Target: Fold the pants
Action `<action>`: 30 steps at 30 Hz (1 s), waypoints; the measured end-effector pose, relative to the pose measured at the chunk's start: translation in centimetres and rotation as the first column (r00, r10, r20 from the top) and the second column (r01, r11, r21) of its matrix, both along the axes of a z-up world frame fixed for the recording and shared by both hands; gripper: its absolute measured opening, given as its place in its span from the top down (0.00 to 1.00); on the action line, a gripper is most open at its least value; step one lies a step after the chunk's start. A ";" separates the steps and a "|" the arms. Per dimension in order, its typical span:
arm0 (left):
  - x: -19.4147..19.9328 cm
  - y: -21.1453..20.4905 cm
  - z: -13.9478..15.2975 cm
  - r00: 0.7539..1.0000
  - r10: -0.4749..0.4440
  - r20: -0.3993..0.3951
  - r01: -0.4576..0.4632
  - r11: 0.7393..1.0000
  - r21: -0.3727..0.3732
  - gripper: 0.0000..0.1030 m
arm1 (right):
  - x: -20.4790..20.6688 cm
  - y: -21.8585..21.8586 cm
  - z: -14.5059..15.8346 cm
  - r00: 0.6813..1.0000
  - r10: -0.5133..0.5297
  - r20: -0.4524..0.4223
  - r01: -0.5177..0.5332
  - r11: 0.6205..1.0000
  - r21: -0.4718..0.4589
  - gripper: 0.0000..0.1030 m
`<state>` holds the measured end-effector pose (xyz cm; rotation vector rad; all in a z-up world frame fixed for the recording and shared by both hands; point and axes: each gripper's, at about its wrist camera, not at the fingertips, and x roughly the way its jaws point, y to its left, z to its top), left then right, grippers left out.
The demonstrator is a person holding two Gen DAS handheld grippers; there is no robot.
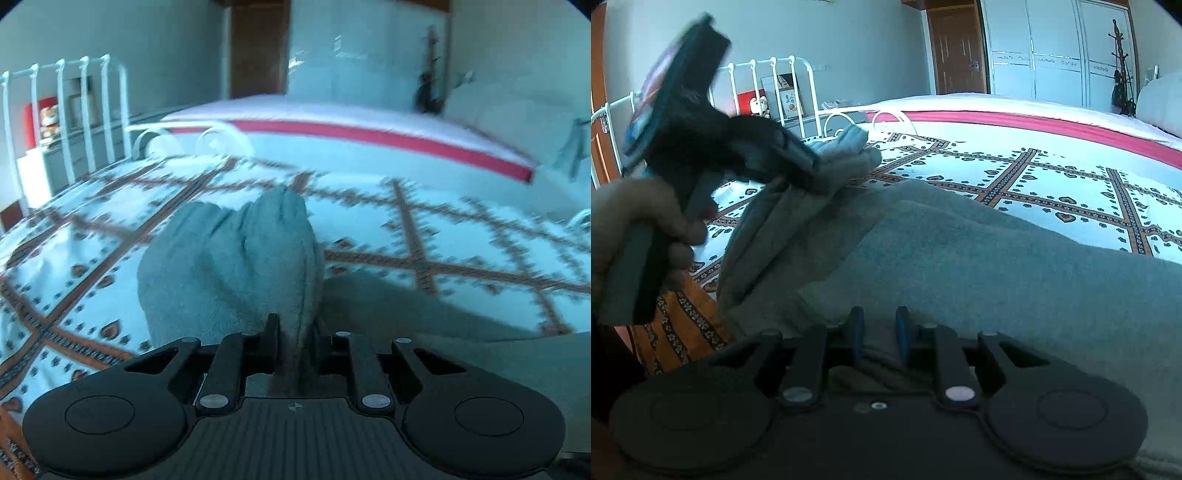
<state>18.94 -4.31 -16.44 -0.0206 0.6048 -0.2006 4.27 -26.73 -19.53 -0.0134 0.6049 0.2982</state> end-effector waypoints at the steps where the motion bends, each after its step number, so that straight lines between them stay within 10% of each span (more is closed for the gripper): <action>1: -0.5 0.0 0.5 0.999 -0.034 0.010 0.034 0.999 -0.025 0.84 | -0.1 0.1 0.0 1.000 0.000 0.002 0.000 1.000 -0.006 0.89; 6: -5.8 -2.9 3.0 0.920 -0.381 0.095 0.387 0.920 -0.056 0.89 | -0.3 0.3 0.1 1.000 -0.001 0.008 0.002 1.000 -0.022 0.90; 11: -7.4 -5.2 -0.3 0.852 -0.512 -0.105 0.512 0.859 -0.034 0.89 | -0.7 -0.1 0.4 1.000 0.002 0.000 -0.002 1.000 -0.010 0.85; 15: -6.0 -2.2 0.7 0.925 -0.371 -0.081 0.359 0.925 -0.126 0.79 | -1.6 -2.8 1.3 0.998 -0.010 -0.055 0.017 0.991 0.136 0.48; 17: -5.1 -0.4 1.0 0.961 -0.263 -0.081 0.245 0.952 -0.183 0.25 | -1.4 -4.5 1.3 0.996 -0.001 -0.091 0.027 0.960 0.278 0.41; 25: -3.0 3.2 -0.5 0.988 -0.066 -0.137 0.038 0.980 -0.195 0.22 | 1.2 -10.2 -1.0 0.971 -0.041 -0.237 0.218 0.563 0.797 0.31; 28: -2.7 4.7 -1.8 0.976 -0.028 -0.215 -0.022 0.974 -0.227 0.22 | 3.3 -9.5 -1.2 0.964 -0.040 -0.265 0.239 0.571 0.785 0.34; 30: -2.6 5.2 -2.3 0.971 -0.016 -0.239 -0.045 0.968 -0.249 0.22 | 4.7 -8.6 -1.1 0.964 -0.039 -0.264 0.235 0.595 0.769 0.54</action>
